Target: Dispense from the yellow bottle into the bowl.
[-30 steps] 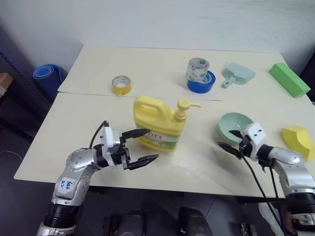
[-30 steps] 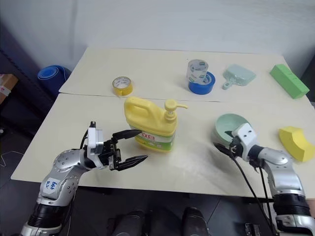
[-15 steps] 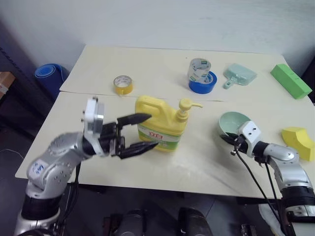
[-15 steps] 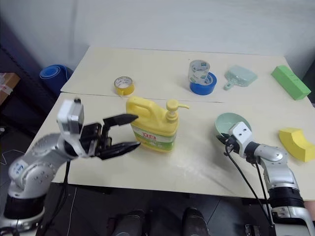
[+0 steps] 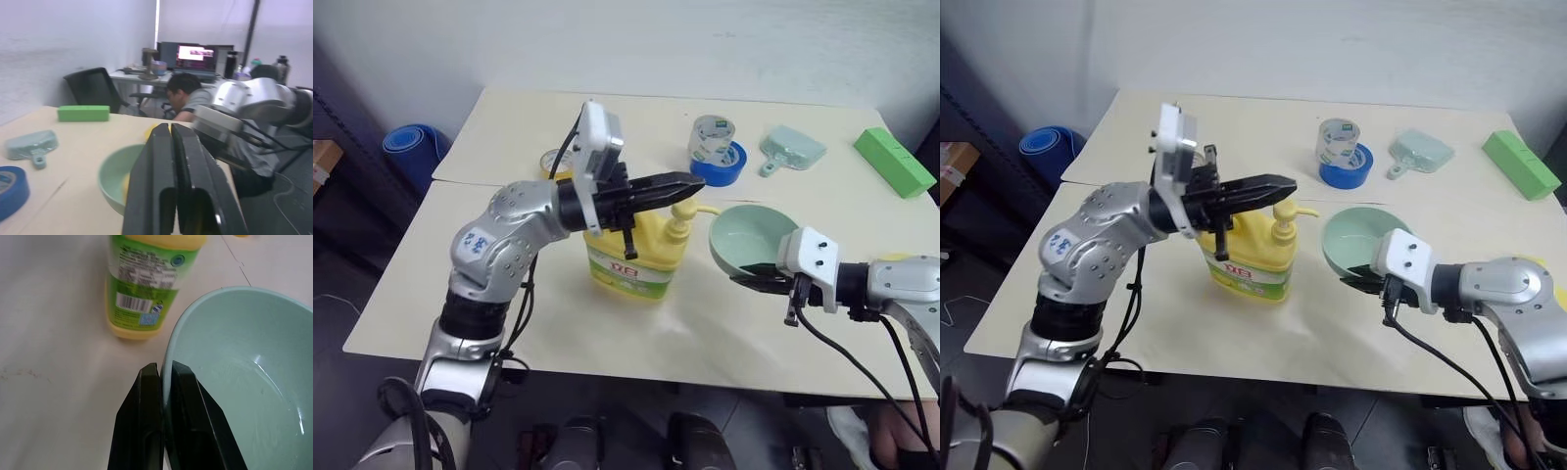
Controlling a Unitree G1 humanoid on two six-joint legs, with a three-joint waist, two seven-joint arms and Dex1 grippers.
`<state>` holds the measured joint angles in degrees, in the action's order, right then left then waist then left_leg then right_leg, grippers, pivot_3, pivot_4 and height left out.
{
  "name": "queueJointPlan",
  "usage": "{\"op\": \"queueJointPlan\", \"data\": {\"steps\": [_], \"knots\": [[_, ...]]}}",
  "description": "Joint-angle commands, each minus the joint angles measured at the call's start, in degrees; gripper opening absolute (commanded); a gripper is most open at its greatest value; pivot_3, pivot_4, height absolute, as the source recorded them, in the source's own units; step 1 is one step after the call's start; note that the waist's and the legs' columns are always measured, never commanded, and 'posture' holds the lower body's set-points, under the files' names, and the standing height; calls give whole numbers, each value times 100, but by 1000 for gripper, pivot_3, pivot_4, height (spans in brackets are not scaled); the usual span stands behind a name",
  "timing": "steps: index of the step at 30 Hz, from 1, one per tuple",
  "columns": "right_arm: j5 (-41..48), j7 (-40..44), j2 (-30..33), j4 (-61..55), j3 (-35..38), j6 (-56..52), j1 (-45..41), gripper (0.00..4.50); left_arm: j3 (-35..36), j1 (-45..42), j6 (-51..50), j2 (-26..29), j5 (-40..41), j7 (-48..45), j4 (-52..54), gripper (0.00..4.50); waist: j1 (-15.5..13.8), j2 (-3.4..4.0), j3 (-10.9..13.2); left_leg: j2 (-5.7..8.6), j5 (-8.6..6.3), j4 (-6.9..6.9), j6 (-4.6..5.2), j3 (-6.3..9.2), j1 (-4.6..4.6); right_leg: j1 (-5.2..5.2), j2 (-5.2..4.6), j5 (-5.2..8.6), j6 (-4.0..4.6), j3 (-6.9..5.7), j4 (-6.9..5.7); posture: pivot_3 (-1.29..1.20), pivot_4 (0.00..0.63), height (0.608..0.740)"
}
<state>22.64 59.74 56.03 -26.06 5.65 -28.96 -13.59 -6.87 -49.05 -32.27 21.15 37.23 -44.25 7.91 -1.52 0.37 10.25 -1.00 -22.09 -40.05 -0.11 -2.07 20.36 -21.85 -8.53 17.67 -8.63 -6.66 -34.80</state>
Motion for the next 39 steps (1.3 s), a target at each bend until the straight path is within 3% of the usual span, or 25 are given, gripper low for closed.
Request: {"op": "queueJointPlan", "data": {"steps": [1, 6, 12, 22, 39], "knots": [[278, -77, 179, -528, 154, -411, -273, 0, -194, -227, 284, -141, -468, -49, -204, 74, 1, -1, 0, 0, 0, 1, 0, 0, 0, 0, 0, 0, 0, 0, 2, 0, 150, 740], [473, -108, 368, -814, 167, -918, -642, 0, -260, -194, 129, -373, -521, -61, -165, 74, 3, -7, 4, -1, 0, 2, 0, 2, 1, -1, 0, 0, 0, -3, 1, 0, 150, 740], [710, -199, 437, -928, 289, -1260, -954, 0, -331, -90, -285, -267, -703, 70, -88, 74, 4, -8, 4, 0, 0, 1, 0, 5, 2, -1, 0, 0, -1, -3, 0, 0, 150, 740], [812, -246, 387, -909, 293, -1135, -752, 0, -598, 117, -1519, -108, -689, 368, 115, 74, 10, -12, 1, -2, 0, 1, 0, 8, -18, 24, 0, 0, -1, -4, 0, 0, 150, 740], [1010, -334, 191, -1002, 181, -1087, -764, 0, -932, 472, -1192, -151, -1245, 454, -508, 74, 12, -35, -43, -4, 0, 1, 0, 9, -45, 52, 0, 0, 0, -2, 1, 0, 150, 740]]}}
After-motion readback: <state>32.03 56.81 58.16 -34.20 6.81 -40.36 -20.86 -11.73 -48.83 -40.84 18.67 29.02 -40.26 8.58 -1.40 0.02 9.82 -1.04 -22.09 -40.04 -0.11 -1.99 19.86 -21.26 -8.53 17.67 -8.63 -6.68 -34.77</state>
